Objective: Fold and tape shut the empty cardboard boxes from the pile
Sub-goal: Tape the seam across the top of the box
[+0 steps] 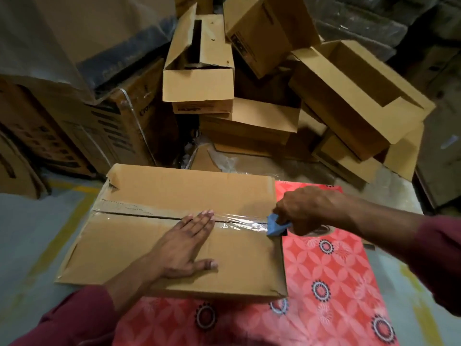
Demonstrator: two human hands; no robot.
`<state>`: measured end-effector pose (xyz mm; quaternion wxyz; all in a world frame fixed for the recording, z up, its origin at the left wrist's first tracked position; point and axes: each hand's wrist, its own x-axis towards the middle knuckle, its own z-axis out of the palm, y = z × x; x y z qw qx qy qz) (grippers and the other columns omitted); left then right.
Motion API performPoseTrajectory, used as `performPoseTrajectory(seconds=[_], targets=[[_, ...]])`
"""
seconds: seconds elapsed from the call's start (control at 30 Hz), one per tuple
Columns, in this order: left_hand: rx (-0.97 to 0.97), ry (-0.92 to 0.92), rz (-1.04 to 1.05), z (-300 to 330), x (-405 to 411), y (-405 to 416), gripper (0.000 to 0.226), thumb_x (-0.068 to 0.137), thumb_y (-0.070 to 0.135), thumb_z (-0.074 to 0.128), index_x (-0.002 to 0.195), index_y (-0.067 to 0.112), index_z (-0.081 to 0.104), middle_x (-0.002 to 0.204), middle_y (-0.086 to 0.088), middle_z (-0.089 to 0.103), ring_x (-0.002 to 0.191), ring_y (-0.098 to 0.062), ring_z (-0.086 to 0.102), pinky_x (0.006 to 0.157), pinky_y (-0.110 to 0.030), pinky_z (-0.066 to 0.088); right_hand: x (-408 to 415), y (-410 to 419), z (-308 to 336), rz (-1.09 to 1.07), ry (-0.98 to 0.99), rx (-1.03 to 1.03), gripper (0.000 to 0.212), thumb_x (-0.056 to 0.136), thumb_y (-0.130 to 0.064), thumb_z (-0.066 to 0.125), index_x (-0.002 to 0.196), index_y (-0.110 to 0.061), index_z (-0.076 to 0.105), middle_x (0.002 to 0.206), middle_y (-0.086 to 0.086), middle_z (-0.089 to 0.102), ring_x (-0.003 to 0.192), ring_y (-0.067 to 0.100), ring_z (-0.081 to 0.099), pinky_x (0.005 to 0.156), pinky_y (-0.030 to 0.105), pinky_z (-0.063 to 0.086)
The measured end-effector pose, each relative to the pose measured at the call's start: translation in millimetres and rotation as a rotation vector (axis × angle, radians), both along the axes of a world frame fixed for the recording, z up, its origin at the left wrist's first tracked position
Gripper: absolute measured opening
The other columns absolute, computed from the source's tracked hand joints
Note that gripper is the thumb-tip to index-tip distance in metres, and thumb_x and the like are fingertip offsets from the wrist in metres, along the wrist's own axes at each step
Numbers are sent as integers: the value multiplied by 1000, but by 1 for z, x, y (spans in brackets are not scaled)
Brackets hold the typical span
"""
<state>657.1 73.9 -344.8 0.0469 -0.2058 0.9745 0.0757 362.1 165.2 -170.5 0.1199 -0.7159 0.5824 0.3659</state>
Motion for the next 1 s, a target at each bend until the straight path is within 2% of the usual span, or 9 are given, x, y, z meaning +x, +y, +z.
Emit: performPoseTrajectory(seconds=[0.2, 0.33, 0.47, 0.57, 0.67, 0.73, 0.83, 0.93, 1.0], targets=[[-52, 6, 74, 10, -20, 14, 116, 88, 94, 23, 165, 8, 21, 172, -8, 10, 160, -24, 8, 125, -43, 1, -39, 20, -7, -73, -97, -39, 48, 87, -29, 64, 135, -34, 64, 126, -7, 70, 109, 25, 67, 81, 33, 57], [33, -108, -44, 27, -92, 50, 125, 77, 98, 2, 167, 11, -1, 173, -5, -11, 158, -17, -18, 127, -51, -11, -52, 20, -15, -32, -160, -53, 42, 82, -30, 65, 124, -36, 69, 111, -6, 73, 95, 26, 68, 75, 35, 58], [85, -74, -17, 23, -160, 86, 125, 82, 97, 16, 165, 7, -5, 173, -11, -11, 159, -19, -19, 128, -47, -11, -65, 24, -21, -32, -219, -93, 39, 81, -29, 66, 119, -37, 71, 101, -5, 74, 90, 24, 68, 68, 32, 56], [22, -38, 13, 10, -162, 93, 119, 88, 94, 20, 164, 8, -11, 172, -10, -18, 157, -18, -24, 128, -42, -12, -81, 33, -31, -115, -294, -131, 47, 83, -31, 67, 129, -34, 67, 120, -4, 73, 101, 28, 69, 82, 38, 59], [-7, -40, 19, 7, -160, 93, 117, 88, 95, 16, 165, 11, -11, 172, -5, -20, 158, -16, -22, 129, -42, -9, -101, 41, -28, -89, -330, -46, 47, 87, -25, 70, 133, -33, 69, 143, -5, 63, 109, 28, 67, 83, 27, 50], [-32, -52, 11, 10, -163, 95, 117, 87, 95, 13, 165, 11, -9, 172, -5, -18, 159, -16, -20, 129, -42, -7, -126, 50, -23, -72, -255, -4, 49, 87, -21, 69, 135, -34, 67, 141, -6, 64, 110, 27, 65, 78, 27, 45], [-24, -60, 15, 10, -162, 96, 116, 87, 95, 12, 165, 12, -9, 171, -4, -20, 159, -16, -19, 129, -42, -7, -155, 70, -28, -94, -177, 33, 51, 84, -22, 68, 133, -36, 67, 137, -8, 65, 111, 27, 65, 83, 33, 54], [-18, -61, 17, 11, -164, 95, 116, 85, 96, 10, 166, 14, -9, 172, -3, -18, 159, -15, -18, 129, -41, -8, -154, 78, -52, -159, -218, -30, 46, 80, -31, 67, 125, -38, 68, 131, -10, 68, 104, 28, 67, 73, 32, 54], [-26, -83, 25, 14, -165, 94, 119, 82, 98, 7, 167, 15, -5, 174, -3, -14, 160, -15, -15, 129, -41, -6, -148, 77, -76, -189, -287, -87, 47, 78, -36, 63, 125, -41, 68, 133, -12, 67, 107, 28, 67, 78, 33, 56]])
